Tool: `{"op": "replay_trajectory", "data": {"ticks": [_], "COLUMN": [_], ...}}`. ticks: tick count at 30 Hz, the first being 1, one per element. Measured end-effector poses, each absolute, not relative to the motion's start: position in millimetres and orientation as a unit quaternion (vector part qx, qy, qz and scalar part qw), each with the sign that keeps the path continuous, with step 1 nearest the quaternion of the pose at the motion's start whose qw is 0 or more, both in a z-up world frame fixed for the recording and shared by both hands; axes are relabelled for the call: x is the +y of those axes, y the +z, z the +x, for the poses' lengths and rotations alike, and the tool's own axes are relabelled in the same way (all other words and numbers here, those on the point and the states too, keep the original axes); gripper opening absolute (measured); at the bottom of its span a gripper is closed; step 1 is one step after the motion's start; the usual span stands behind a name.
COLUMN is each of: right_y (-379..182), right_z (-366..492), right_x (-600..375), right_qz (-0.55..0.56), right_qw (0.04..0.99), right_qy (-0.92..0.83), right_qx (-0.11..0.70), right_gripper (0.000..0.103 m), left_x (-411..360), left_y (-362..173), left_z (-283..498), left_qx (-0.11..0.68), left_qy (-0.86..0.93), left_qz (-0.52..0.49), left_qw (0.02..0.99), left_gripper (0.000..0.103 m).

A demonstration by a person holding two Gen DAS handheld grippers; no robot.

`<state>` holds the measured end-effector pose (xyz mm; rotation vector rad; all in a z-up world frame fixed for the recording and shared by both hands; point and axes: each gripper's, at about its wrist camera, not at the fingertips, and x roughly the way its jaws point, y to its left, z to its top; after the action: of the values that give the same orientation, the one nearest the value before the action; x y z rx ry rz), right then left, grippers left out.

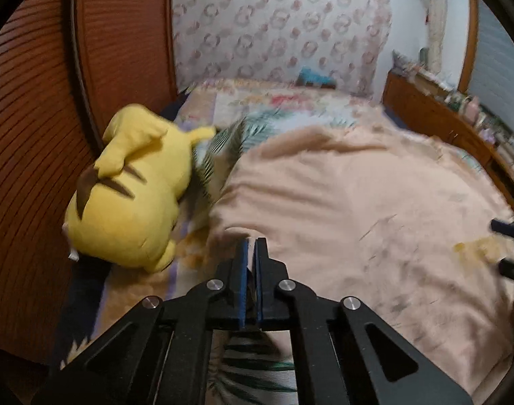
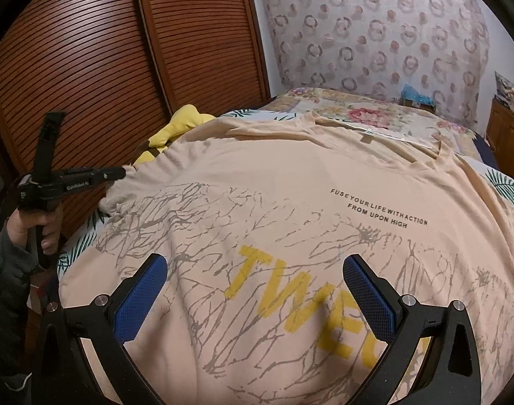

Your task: Fold small clothes

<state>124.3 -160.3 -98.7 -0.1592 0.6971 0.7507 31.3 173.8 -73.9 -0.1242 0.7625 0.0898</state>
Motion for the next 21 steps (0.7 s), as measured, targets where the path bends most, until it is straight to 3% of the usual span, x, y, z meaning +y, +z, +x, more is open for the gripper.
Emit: {"op": "replay_trajectory", "data": {"ticks": [17, 18, 21], "right_y": [-87.3, -87.7, -89.8], "right_z": [105.1, 103.9, 102.3], "right_x": [-180.3, -180.5, -179.5], "right_qz": [-0.07, -0.068, -0.068], "right_qw": [0.884, 0.884, 0.885], "right_qy": [0.333, 0.332, 0.33], "right_qx": [0.32, 0.321, 0.323], "right_gripper": [0.103, 0.103, 0.103], "left_x": [66.9, 64.1, 63.1], "left_y": [-12.2, -10.9, -7.6], "left_z": [54.9, 53.1, 44.3], "left_qx": [0.313, 0.311, 0.302], "left_qy": [-0.105, -0.109, -0.111], "left_qz": [-0.04, -0.04, -0.042], "left_qw": [0.943, 0.943, 0.946], "left_gripper": [0.005, 0.01, 0.04]}}
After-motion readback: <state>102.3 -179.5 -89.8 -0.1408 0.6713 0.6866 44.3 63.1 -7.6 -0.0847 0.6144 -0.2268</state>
